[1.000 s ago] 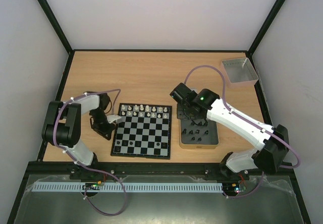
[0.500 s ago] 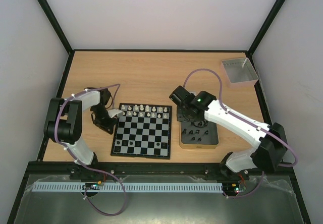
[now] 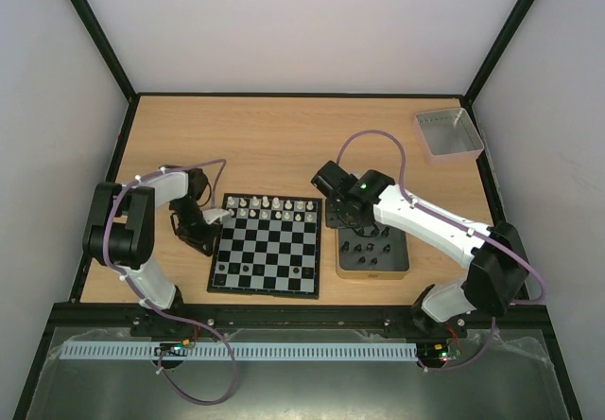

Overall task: Set up the chess pieces on the board
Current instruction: Move the chessboard to the center of the board.

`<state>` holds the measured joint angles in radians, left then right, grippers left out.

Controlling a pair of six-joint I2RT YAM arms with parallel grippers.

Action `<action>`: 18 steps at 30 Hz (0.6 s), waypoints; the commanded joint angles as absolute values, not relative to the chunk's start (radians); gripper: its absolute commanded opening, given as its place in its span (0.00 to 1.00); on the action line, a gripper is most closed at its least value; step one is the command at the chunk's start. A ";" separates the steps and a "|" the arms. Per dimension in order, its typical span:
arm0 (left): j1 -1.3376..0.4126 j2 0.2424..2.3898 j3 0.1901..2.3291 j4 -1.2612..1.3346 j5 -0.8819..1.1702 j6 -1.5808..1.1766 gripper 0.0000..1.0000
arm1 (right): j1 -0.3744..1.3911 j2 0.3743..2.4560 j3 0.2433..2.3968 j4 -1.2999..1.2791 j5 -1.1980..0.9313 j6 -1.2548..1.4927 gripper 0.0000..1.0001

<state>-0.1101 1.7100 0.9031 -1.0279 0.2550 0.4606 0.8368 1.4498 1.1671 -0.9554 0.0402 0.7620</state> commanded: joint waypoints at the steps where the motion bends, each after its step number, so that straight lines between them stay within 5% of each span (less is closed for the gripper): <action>1: -0.106 1.732 0.893 -1.056 0.277 0.473 0.02 | 0.830 1.448 1.155 -0.944 0.052 0.750 0.16; 18: -0.139 1.782 0.917 -1.069 0.342 0.518 0.02 | 0.827 1.424 1.092 -0.927 0.060 0.755 0.16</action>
